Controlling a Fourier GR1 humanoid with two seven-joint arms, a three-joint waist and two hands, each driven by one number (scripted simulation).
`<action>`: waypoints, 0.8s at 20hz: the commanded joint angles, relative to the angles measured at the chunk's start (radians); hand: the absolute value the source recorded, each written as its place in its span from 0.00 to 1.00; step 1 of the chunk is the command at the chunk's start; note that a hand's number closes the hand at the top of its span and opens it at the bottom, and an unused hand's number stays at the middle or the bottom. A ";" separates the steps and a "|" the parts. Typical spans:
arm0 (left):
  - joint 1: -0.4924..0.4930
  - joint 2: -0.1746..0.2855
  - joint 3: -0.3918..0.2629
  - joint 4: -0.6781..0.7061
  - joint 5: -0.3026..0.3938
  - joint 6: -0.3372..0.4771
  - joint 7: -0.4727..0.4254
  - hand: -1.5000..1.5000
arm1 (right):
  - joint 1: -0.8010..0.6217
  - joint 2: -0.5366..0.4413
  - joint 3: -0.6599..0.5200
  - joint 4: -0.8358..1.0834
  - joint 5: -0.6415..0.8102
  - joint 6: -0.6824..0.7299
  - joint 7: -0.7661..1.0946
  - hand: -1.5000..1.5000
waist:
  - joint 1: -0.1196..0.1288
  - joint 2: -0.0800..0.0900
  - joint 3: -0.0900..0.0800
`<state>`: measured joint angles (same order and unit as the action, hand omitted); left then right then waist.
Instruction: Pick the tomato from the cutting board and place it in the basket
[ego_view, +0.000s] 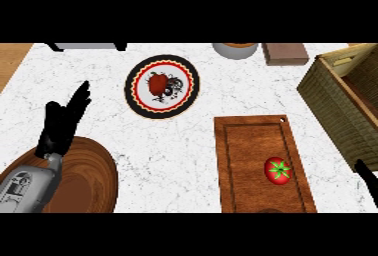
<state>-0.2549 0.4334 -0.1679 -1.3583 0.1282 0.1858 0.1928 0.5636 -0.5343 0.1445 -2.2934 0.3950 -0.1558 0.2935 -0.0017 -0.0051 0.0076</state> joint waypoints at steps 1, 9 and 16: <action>-0.026 -0.046 0.028 0.110 0.007 -0.041 -0.041 0.50 | -0.085 0.015 -0.045 0.087 -0.048 0.050 -0.034 0.00 | -0.004 0.007 -0.008; 0.025 -0.063 0.041 0.023 -0.038 -0.028 -0.001 0.50 | -0.162 0.158 0.074 0.228 0.122 0.004 -0.062 0.00 | -0.002 0.005 -0.007; 0.059 -0.064 0.064 -0.023 -0.033 -0.064 0.023 0.50 | -0.217 0.185 0.062 0.267 0.149 0.037 -0.056 0.00 | 0.000 0.004 -0.008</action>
<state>-0.2433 0.4004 -0.1161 -1.3744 0.0839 0.1420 0.2087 0.3543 -0.3647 0.2054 -2.0253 0.5337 -0.1359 0.2381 0.0000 -0.0058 0.0097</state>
